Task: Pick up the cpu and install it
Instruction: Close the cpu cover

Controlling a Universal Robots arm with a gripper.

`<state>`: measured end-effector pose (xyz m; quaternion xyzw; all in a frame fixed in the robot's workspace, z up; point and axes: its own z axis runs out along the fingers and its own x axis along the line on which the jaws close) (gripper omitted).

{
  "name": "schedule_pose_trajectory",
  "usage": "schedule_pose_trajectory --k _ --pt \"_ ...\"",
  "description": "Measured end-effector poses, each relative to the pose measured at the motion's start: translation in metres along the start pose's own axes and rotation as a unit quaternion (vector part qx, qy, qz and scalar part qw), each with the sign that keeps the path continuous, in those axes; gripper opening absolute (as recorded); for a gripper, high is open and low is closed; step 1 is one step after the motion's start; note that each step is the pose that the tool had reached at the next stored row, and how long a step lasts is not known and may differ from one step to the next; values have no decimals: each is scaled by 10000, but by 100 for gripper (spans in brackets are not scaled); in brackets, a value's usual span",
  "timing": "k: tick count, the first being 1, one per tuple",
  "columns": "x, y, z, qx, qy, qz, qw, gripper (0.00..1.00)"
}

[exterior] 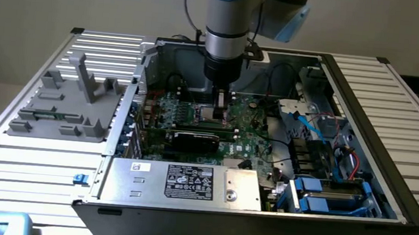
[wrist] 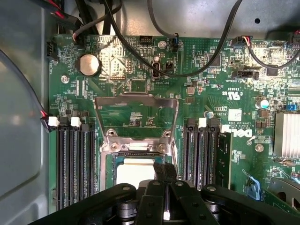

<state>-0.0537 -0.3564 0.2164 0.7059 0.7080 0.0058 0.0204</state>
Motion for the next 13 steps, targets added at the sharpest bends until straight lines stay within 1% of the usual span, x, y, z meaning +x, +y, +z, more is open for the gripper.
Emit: schedule_pose_trajectory --k 5,8,10,13 --pt "0 -36 41 0 -63 -10 10000 11" --pt "1 -45 65 0 -113 -13 9999 11" --pt "2 -49 81 1 -160 -14 9999 11" --pt "3 -50 106 1 -249 -17 9997 11"
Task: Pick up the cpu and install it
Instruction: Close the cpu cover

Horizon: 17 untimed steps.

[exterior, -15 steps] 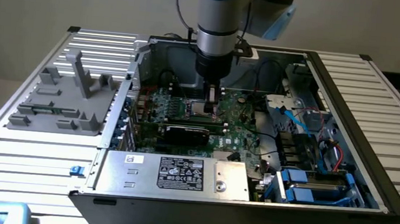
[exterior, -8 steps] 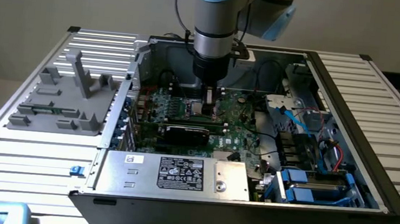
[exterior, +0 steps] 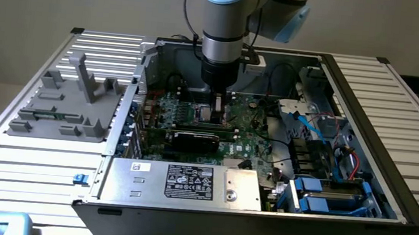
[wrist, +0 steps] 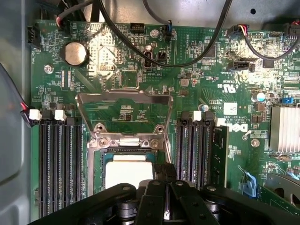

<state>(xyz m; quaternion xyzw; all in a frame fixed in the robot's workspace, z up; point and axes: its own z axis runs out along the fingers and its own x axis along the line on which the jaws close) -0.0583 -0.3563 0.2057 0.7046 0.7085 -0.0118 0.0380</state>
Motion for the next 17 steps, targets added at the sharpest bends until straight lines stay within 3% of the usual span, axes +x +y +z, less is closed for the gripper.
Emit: schedule_pose_trajectory --k 2,4,17 --pt "6 -1 15 0 -57 -2 10000 11" --pt "13 -1 20 1 -90 -4 10000 11" --pt "90 -26 20 0 -92 -4 10000 11"
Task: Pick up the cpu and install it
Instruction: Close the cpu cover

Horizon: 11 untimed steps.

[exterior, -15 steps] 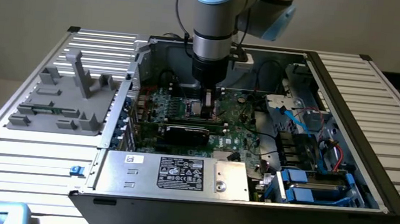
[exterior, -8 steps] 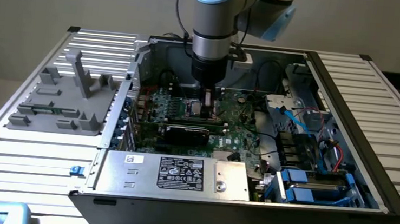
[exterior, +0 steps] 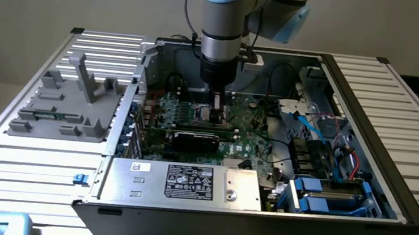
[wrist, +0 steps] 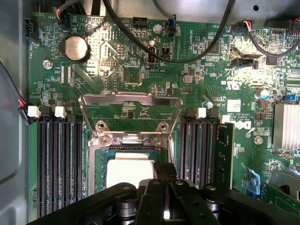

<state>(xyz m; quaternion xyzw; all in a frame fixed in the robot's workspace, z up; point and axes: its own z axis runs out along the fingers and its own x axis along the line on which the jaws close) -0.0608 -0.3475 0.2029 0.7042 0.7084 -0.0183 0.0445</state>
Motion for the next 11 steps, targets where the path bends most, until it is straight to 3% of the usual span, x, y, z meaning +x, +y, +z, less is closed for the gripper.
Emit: schedule_pose_trajectory --k 11 --pt "-20 39 -385 0 0 0 10000 11"
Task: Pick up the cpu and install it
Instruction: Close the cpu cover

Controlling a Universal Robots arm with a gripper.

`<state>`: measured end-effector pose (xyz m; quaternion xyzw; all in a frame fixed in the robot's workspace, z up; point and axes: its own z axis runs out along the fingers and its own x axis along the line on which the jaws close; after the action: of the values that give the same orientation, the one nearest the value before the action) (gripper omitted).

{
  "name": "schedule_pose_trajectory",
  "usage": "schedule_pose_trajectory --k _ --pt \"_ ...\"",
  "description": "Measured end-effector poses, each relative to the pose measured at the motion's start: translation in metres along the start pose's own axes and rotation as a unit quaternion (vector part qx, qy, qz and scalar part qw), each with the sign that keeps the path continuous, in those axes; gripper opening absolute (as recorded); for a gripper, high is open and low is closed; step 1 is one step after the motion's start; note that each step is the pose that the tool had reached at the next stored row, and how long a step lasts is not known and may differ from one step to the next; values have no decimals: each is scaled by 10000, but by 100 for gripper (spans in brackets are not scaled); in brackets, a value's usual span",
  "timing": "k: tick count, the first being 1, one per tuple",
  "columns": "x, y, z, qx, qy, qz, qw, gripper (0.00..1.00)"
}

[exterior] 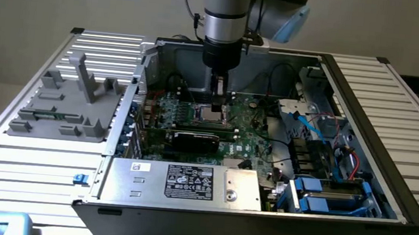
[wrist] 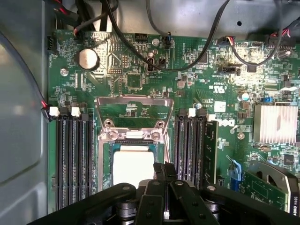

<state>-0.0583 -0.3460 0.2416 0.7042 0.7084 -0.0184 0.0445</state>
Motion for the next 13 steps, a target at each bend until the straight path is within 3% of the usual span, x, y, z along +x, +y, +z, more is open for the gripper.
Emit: schedule_pose_trajectory --k 6,13 --pt "-21 100 -261 0 0 0 10000 11" --pt "-29 300 -334 0 2 0 10000 11"
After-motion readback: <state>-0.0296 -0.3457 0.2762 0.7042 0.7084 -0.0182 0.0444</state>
